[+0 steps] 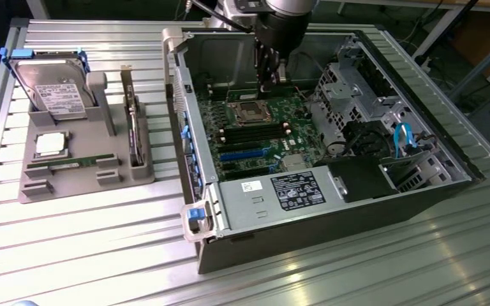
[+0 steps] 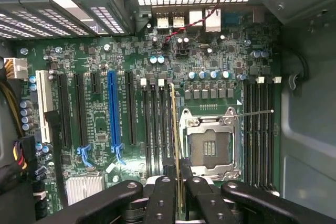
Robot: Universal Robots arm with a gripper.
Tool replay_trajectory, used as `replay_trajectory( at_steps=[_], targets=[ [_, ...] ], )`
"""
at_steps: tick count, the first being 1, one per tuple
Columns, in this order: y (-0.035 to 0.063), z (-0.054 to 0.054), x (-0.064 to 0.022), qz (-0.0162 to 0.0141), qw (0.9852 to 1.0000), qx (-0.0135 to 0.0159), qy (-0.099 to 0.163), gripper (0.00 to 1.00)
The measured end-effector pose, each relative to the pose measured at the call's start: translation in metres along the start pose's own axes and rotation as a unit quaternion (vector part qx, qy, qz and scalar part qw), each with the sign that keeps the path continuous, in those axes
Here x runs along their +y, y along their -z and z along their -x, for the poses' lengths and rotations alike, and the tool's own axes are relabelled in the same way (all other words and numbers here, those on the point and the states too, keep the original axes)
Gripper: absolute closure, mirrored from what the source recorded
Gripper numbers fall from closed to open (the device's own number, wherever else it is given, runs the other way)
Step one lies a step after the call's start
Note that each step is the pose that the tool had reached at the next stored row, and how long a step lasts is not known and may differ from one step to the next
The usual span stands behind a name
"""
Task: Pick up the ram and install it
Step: 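Insert the ram into the slot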
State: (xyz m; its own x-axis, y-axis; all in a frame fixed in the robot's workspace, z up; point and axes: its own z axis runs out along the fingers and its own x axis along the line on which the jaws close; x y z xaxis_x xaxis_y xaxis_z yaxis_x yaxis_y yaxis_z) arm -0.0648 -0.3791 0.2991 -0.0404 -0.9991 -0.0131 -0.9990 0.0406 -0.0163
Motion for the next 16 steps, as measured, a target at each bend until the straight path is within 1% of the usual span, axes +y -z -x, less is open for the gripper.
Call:
replay_trajectory(
  at_steps=[2, 3, 5, 6, 7, 9, 11, 12, 13, 14, 16],
  targets=[
    [-0.0009, -0.001, -0.0049, -0.0001, 1.0000, 0.0006, 0.000, 0.86],
    [-0.0023, -0.002, -0.0055, -0.0002, 1.0000, 0.0019, -0.005, 0.86],
    [-0.0031, -0.002, -0.0056, -0.0003, 0.9999, 0.0034, -0.012, 0.86],
    [-0.0042, -0.002, -0.0069, -0.0004, 0.9998, 0.0049, -0.018, 0.86],
    [-0.0050, -0.002, -0.0083, -0.0005, 0.9998, 0.0059, -0.018, 0.86],
    [-0.0068, -0.002, -0.0111, -0.0007, 0.9998, 0.0089, -0.018, 0.86],
    [-0.0097, -0.004, -0.0113, -0.0011, 0.9999, 0.0105, -0.013, 0.86],
    [-0.0118, -0.004, -0.0114, -0.0022, 0.9999, 0.0108, -0.006, 0.86],
    [-0.0128, -0.004, -0.0114, -0.0039, 0.9999, 0.0109, -0.001, 0.86],
    [-0.0137, -0.004, -0.0113, -0.0063, 0.9999, 0.0109, 0.002, 0.86],
    [-0.0142, -0.004, -0.0112, -0.0069, 0.9999, 0.0107, 0.005, 0.86]
  ],
)
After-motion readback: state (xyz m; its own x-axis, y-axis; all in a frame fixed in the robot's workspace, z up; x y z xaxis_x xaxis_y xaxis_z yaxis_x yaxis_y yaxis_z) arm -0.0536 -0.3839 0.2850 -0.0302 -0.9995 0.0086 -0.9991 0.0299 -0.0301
